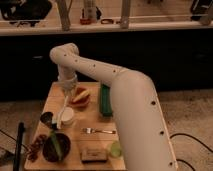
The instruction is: Place brush in paper cup
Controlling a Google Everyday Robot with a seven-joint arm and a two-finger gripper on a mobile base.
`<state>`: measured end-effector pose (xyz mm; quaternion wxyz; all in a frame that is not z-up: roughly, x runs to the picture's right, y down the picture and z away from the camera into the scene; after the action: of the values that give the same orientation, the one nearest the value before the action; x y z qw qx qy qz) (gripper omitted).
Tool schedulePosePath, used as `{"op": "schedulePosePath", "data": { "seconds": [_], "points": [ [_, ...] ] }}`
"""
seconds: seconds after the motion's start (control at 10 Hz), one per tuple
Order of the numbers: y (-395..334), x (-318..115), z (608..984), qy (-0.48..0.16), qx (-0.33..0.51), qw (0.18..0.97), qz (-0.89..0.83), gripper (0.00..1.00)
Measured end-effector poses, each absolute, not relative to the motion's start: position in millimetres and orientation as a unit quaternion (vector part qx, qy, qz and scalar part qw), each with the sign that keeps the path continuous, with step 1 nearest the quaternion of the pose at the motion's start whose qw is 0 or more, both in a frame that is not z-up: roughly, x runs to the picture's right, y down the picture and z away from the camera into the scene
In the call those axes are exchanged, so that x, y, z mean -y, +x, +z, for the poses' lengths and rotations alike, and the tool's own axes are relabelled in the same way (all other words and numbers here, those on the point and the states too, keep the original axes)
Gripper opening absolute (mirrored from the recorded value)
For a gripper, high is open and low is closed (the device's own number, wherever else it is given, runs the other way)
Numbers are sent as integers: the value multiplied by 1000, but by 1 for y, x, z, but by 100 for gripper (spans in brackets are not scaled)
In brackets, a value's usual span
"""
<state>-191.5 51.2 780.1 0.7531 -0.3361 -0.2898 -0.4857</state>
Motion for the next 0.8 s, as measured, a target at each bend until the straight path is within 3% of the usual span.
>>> {"op": "schedulePosePath", "data": {
  "seconds": [0.6,0.8],
  "points": [
    [-191,-46,782,-340,295,756,-475,69],
    [-190,-45,783,-341,296,756,-474,80]
  ]
}}
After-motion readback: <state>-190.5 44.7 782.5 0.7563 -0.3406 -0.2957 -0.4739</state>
